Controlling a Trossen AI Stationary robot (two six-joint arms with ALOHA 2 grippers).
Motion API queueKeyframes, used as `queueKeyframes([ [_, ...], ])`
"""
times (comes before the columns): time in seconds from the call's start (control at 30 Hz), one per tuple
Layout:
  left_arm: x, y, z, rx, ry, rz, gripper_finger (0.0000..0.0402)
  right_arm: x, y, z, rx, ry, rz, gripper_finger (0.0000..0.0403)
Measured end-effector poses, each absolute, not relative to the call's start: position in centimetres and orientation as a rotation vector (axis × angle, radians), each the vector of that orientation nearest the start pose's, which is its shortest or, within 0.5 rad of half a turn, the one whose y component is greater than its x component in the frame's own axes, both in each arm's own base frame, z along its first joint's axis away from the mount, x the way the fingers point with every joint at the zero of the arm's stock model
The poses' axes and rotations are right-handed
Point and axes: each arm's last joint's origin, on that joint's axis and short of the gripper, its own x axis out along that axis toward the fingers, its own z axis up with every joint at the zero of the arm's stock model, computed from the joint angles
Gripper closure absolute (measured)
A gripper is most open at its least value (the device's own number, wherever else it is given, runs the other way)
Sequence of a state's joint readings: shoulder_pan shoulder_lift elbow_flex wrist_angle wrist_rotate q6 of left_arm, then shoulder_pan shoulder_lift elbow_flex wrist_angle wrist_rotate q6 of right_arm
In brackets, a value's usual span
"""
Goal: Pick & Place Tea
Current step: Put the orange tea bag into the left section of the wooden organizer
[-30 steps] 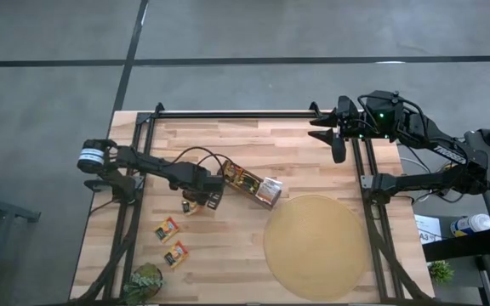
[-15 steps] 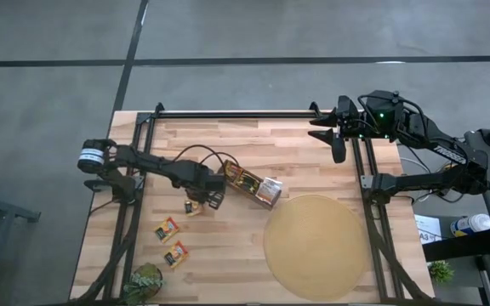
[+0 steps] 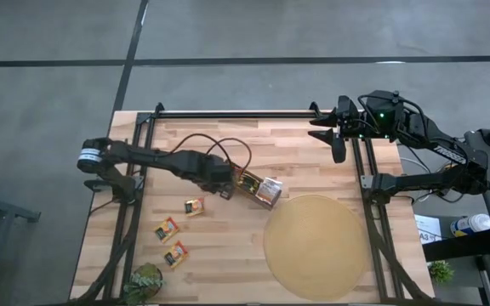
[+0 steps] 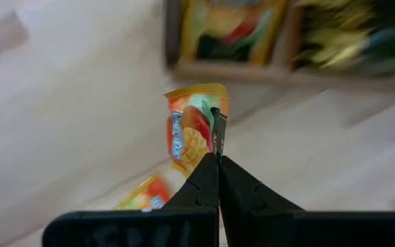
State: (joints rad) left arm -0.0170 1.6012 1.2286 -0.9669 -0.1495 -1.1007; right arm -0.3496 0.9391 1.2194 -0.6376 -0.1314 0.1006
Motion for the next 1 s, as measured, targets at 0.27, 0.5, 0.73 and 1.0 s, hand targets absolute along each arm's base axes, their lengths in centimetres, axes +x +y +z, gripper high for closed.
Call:
queueKeyframes([
  [0.27, 31.6, 0.5, 28.7, -0.778, 0.888, 0.863, 0.0401, 16.3, -5.6, 40.9, 0.181, 0.335, -0.232, 0.0234],
  [0.5, 32.6, 1.3, 29.6, -0.939, 0.617, 0.974, 0.0401, 16.3, -5.5, 40.9, 0.173, 0.336, -0.231, 0.0234],
  [0.73, 33.7, 1.3, 30.0, -1.176, 0.372, 0.999, 0.0401, 16.3, -5.6, 40.9, 0.151, 0.339, -0.227, 0.0234],
  [1.0, 33.6, 1.0, 30.0, -1.366, 0.250, 1.069, 0.0401, 16.3, -5.5, 40.9, 0.121, 0.342, -0.221, 0.0234],
])
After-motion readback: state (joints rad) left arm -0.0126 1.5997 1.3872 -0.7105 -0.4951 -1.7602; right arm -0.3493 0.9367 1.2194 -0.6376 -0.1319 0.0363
